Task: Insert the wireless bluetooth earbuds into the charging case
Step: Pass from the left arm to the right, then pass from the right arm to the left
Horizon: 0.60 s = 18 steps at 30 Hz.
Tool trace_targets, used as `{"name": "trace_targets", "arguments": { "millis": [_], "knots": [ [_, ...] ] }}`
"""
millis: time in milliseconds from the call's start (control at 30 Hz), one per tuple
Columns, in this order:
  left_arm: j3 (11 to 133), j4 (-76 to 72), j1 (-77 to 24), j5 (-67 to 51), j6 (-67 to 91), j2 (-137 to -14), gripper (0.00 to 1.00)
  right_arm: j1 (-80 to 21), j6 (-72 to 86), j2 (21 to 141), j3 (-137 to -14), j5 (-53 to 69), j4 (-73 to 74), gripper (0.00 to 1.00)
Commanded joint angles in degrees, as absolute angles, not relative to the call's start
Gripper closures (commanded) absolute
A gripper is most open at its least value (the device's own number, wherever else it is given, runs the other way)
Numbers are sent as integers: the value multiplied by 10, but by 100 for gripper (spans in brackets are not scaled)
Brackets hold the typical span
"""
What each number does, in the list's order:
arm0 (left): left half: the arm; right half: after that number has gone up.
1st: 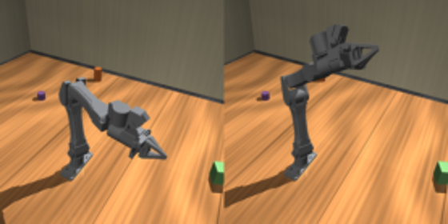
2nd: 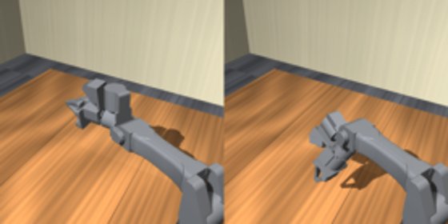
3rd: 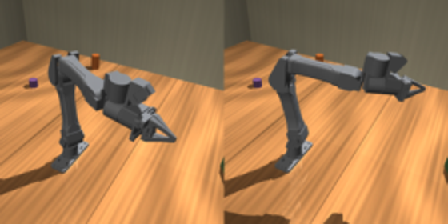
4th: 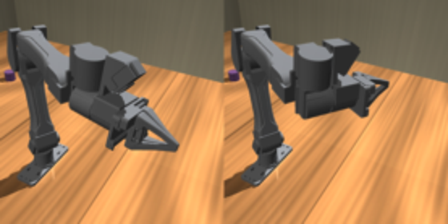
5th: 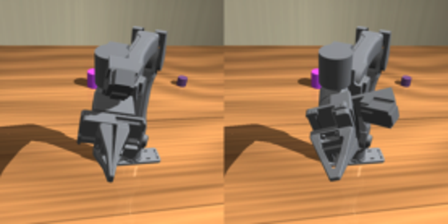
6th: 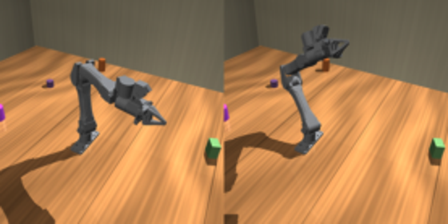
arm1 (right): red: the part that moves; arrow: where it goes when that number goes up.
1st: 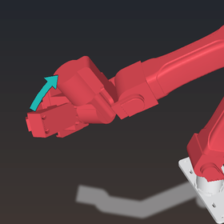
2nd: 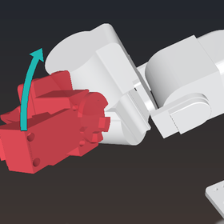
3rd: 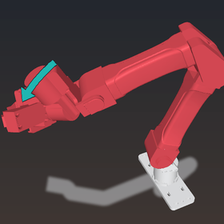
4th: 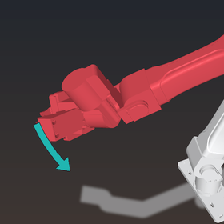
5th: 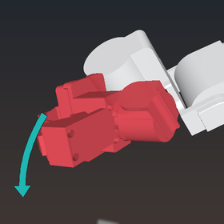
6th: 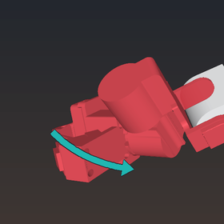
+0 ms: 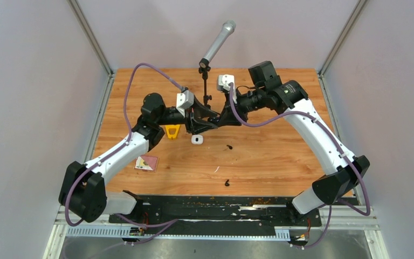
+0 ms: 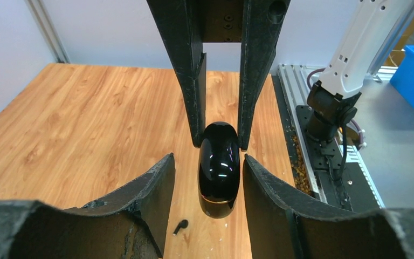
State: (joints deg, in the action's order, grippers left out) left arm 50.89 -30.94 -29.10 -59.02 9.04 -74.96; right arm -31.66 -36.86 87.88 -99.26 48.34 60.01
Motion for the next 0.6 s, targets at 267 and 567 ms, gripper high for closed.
{"name": "trace_targets", "arguments": {
  "millis": [267, 567],
  "knots": [
    [505, -340, -286, -596, 113, -760, 47, -298, -351, 860, -1011, 500, 563, 100],
    [506, -354, -286, -591, 132, -771, 53, -297, -344, 861, -1010, 507, 553, 100]
  ]
}}
